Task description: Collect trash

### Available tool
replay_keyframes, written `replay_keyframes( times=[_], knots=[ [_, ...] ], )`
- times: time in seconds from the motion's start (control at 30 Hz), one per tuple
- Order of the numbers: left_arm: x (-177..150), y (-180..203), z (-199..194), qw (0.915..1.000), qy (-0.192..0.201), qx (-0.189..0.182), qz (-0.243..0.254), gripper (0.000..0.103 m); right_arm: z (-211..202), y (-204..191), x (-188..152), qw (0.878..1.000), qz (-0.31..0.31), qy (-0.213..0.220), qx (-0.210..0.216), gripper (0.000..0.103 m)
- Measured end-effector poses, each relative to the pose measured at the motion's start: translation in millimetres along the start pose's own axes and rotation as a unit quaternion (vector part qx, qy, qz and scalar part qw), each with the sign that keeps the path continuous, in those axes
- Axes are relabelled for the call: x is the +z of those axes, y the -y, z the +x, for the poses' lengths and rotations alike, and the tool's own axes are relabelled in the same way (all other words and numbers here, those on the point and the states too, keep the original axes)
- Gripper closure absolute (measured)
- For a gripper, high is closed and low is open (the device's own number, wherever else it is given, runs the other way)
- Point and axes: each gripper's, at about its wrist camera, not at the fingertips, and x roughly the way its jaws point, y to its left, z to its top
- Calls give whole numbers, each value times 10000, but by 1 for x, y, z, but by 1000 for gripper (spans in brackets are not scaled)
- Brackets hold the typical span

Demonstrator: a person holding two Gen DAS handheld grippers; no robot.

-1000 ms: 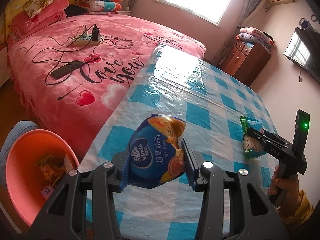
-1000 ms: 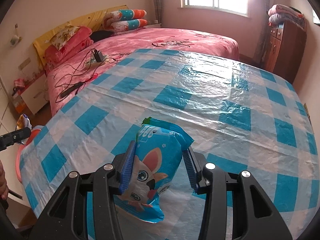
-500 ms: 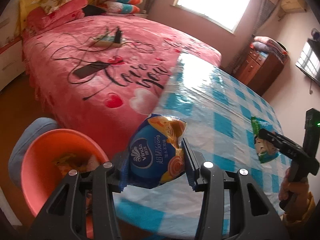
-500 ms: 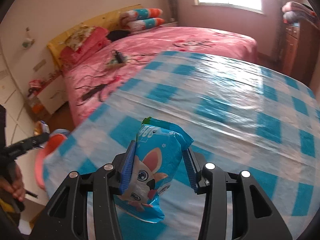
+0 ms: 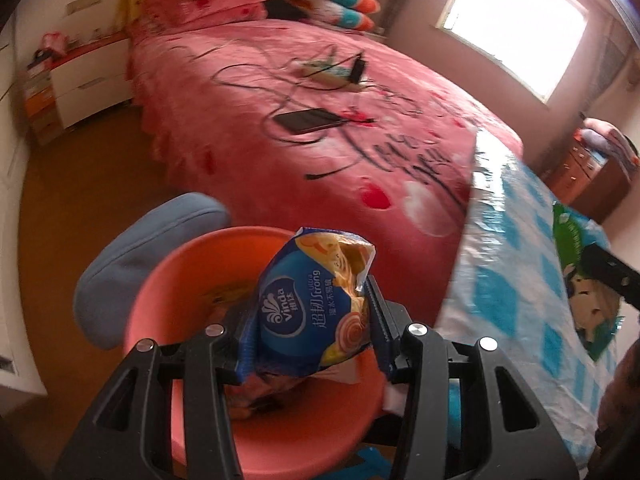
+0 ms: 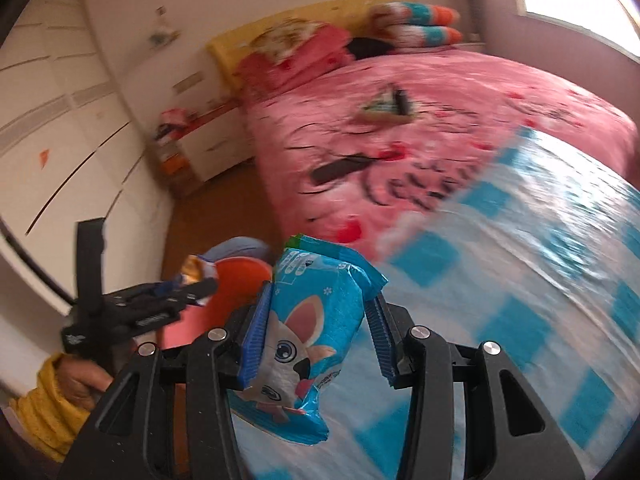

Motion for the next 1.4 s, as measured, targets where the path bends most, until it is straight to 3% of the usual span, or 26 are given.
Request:
replay_keyframes(
  times=[0.33,0.43,0.47,0.57,0.63,0.73,0.97,1.23,1.4],
  knots=[
    [-13,-43,20,9984,-203,334,-406,54,68,-62,10,9965,-537,-447,459,56],
    [-15,-53,23,9973,-235,453,-520,48,83,-74,7,9946,-597,-582,618,53],
    [-16,-56,24,9970,-248,490,-538,45,89,-76,7,9938,-605,-626,694,51],
    [-17,-64,27,9952,-317,720,-588,31,97,-78,5,9929,-522,-691,815,25],
    [-18,-68,26,9946,-357,742,-628,30,94,-75,4,9941,-436,-627,776,23],
    [-18,-70,23,9941,-305,844,-602,23,83,-69,6,9970,-395,-439,492,15],
    [-8,-47,18,9940,-118,1079,-144,15,42,-50,8,9984,-473,190,-252,12],
    [3,-2,6,9915,222,1206,431,11,10,-26,-4,9953,-327,416,-809,11],
    [11,26,-1,9926,363,999,592,10,-6,-8,-15,9935,-141,485,-1025,11]
  ],
)
